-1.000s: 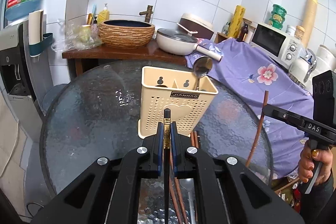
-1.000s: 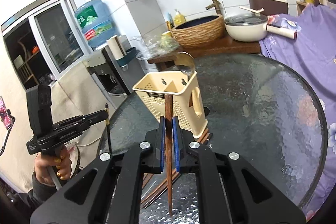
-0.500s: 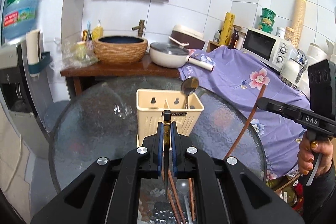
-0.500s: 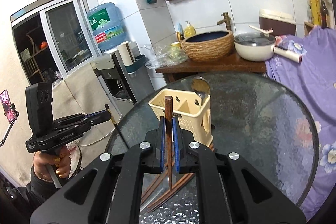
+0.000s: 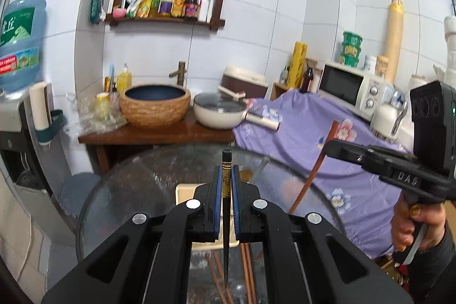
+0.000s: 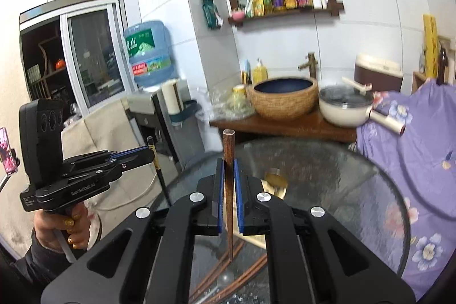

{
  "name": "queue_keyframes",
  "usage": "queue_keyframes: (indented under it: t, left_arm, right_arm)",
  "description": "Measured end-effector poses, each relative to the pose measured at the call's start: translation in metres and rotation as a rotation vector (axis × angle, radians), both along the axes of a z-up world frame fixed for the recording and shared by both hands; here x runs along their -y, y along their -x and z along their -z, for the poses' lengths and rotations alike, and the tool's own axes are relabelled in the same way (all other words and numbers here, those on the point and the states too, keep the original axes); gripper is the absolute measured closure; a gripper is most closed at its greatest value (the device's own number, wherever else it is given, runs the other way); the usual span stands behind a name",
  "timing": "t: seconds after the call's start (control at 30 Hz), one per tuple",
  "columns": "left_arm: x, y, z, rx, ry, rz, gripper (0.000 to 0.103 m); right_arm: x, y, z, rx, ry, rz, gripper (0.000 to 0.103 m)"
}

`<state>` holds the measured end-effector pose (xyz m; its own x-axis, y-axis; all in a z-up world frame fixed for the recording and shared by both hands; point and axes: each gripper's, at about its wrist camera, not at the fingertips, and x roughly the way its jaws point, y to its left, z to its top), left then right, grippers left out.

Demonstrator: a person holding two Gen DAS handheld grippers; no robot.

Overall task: Organize utensils
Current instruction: 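Lift both chopsticks and carry them above the beige caddy with both tools, then lower the chopsticks into the caddy and open both tools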

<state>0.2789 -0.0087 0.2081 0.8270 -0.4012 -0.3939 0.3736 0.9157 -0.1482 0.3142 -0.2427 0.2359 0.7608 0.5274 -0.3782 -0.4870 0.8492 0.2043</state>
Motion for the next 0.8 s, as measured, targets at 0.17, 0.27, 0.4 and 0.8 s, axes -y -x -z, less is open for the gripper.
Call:
queue_keyframes:
  t: [0.17,0.27,0.4,0.8]
  left_arm:
    - [0.003,-0.019,-0.041,0.053,0.027,-0.045,0.097]
    - [0.002,-0.033,-0.057,0.072,0.047,-0.078,0.097]
    - [0.002,-0.056,-0.065,0.093,0.05,-0.139,0.097]
    - [-0.002,-0.11,0.023,-0.056,0.05,-0.2,0.097]
  right_arm:
    - [-0.004,-0.017,-0.036,0.078,-0.013,0.066,0.095]
    - [-0.003,-0.03,-0.047,0.1,-0.028,0.105,0.095]
    - [-0.007,-0.052,-0.045,0.099,-0.028,0.146,0.095]
    - [-0.027,-0.089,0.039,0.008,0.001,0.175,0.095]
